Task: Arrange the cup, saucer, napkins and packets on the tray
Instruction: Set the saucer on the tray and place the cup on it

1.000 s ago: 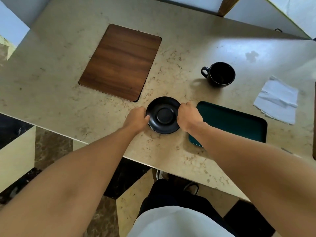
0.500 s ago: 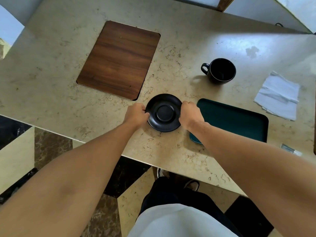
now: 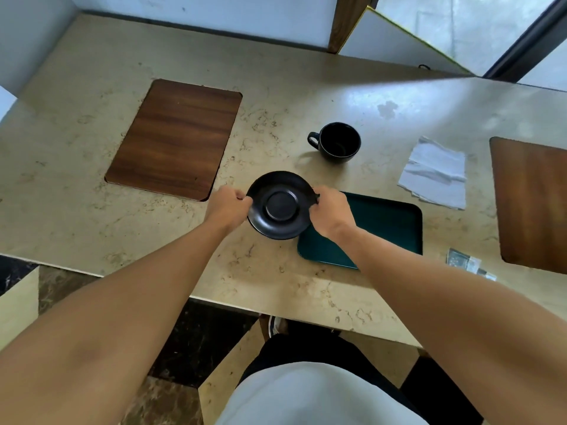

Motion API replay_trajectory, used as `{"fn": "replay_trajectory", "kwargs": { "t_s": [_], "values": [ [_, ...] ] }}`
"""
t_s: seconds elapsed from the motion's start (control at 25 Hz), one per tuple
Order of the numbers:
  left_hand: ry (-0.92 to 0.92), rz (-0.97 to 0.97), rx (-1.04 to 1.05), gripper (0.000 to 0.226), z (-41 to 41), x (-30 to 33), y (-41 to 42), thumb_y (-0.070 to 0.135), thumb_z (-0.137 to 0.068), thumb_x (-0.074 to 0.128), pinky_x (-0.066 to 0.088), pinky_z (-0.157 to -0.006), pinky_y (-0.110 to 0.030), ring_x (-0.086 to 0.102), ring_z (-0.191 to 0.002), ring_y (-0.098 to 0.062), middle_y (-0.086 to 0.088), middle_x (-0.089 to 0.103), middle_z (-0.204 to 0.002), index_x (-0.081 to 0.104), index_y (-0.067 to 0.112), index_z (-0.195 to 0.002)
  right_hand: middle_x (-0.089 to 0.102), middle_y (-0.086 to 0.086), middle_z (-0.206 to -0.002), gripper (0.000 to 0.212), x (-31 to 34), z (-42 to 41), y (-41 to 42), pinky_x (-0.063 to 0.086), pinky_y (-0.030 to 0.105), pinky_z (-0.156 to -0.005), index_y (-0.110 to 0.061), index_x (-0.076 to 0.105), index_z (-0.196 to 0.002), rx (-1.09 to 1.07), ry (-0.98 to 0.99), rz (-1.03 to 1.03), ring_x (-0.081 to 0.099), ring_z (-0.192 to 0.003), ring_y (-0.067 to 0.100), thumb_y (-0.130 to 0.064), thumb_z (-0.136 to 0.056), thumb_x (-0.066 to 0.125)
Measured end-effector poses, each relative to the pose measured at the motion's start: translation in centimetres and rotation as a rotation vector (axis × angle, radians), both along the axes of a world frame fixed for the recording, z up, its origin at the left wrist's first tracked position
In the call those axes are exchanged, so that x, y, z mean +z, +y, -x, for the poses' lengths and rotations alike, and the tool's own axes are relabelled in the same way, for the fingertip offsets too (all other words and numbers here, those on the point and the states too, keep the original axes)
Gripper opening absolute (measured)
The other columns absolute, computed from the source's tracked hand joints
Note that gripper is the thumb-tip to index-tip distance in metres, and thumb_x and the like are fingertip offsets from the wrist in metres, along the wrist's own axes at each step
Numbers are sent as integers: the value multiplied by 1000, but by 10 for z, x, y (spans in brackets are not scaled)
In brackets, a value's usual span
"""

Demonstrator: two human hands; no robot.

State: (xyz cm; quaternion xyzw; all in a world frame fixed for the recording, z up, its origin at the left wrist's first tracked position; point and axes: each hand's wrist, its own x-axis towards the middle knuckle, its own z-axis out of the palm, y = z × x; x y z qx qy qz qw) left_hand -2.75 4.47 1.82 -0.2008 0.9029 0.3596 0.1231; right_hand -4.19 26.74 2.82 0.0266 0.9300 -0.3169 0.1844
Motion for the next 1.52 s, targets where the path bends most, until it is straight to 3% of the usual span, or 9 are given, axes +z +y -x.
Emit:
{"fn": "replay_trajectory", "kwargs": {
  "t_s": [0.12,0.28,0.52,0.6,0.72,0.96,1.2,1.32,1.52],
  "values": [
    [8,-84,67,21,-1,8,28,14,-85,59,61,-72,-48,71,-69,-34,-17,72,-68,72,-1,-77,59,2,-84,22,0,0,33,38,26,-56,-14,63,-100,-44,0,62,52,-74,25,-2,-88,49],
    [-19,-137,73,16,-7,16,64,9,-85,60,63,-70,-48,72,-68,-37,-19,73,-69,72,-1,-81,62,-5,-77,26,-2,3,69,39,26,-62,-23,64,-95,-69,22,93,58,-77,24,-4,-84,51],
    [-70,-158,87,13,-14,11,91,2,-86,60,60,-55,-29,70,-58,-23,-19,74,-77,72,-1,-86,64,-4,-84,37,-12,-1,98,44,26,-71,-13,70,-117,-53,4,125,59,-78,19,-6,-86,52],
    [-92,-160,76,11,-14,9,97,1,-88,60,61,-57,-30,73,-64,-27,-19,74,-78,71,0,-88,63,-5,-92,39,-14,-2,104,49,28,-79,-12,66,-126,-83,0,138,62,-86,20,-6,-89,54],
    [-103,-169,52,12,-9,0,100,1,-89,60,63,-62,-31,75,-69,-29,-20,74,-79,72,0,-90,58,-14,-86,39,-19,-2,110,54,32,-82,-11,64,-128,-108,-12,162,66,-85,22,-5,-91,54],
    [-145,-168,-8,15,-1,-19,96,0,-90,58,64,-73,-42,75,-74,-33,-22,74,-78,72,-3,-93,65,-2,-100,42,-33,-2,112,56,35,-88,-13,63,-130,-126,-28,129,65,-90,21,-7,-89,54],
    [-186,-184,-34,11,4,-33,94,0,-91,61,65,-69,-41,75,-68,-27,-17,74,-74,71,2,-88,64,-1,-104,43,-41,-6,114,45,25,-84,-10,60,-135,-113,-14,68,58,-94,15,-7,-92,56],
    [-191,-180,-45,14,7,-37,95,1,-91,63,65,-68,-39,75,-65,-24,-14,74,-70,70,8,-81,66,4,-114,43,-43,-4,116,46,26,-88,-10,58,-136,-123,-34,66,58,-98,16,-6,-93,56],
    [-194,-155,-92,14,11,-42,94,2,-91,64,65,-65,-36,75,-61,-21,-11,74,-67,69,10,-80,65,5,-115,44,-44,-2,117,49,30,-91,-11,56,-138,-120,-44,52,58,-99,17,-5,-95,56]
  ]
}}
